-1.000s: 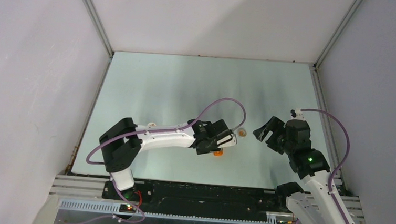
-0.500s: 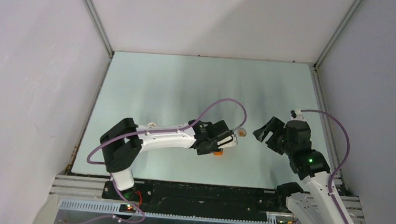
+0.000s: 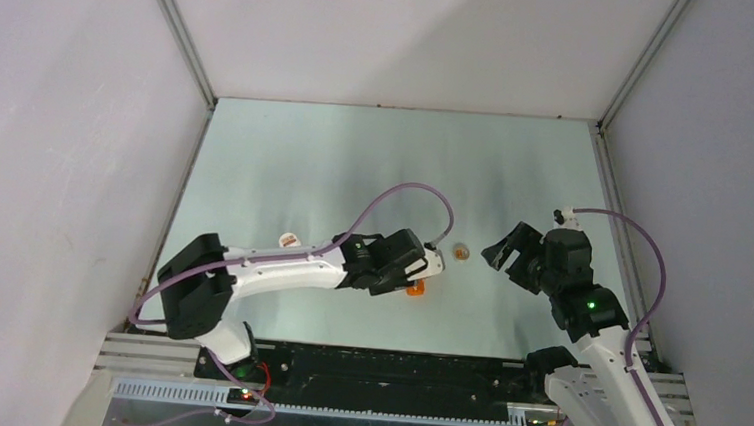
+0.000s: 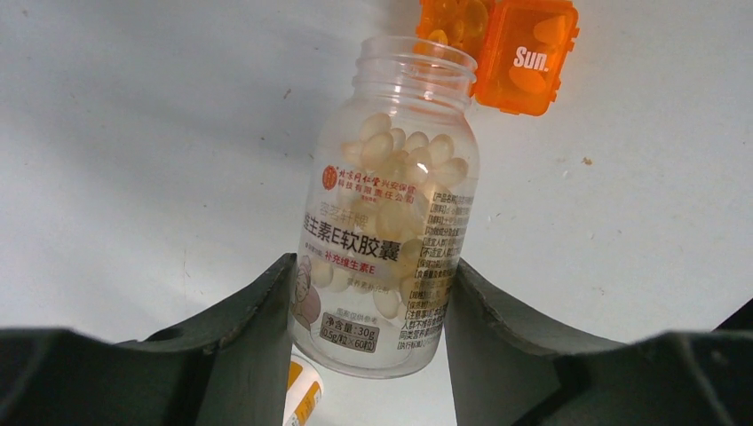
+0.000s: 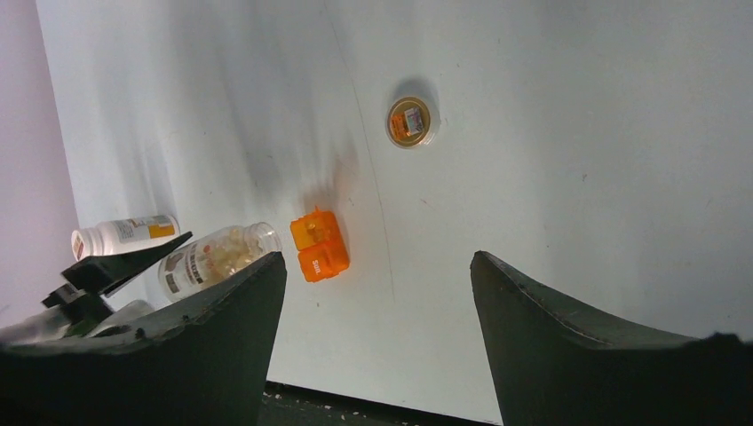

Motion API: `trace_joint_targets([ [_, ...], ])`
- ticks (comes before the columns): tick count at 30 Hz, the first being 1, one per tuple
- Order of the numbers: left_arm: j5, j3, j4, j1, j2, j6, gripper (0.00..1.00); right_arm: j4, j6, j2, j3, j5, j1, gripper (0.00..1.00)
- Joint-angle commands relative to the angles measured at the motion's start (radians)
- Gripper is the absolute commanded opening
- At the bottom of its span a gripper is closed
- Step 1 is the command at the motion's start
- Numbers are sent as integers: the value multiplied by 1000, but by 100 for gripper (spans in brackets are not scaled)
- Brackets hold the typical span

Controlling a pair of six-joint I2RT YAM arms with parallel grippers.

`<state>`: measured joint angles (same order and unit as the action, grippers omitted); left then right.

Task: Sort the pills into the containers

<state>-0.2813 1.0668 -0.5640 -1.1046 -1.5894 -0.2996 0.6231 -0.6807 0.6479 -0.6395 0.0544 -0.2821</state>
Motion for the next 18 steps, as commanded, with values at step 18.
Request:
trace_joint_targets([
  [18, 122, -306, 632, 119, 627, 200, 0, -83, -13, 188, -2, -116, -90, 74],
])
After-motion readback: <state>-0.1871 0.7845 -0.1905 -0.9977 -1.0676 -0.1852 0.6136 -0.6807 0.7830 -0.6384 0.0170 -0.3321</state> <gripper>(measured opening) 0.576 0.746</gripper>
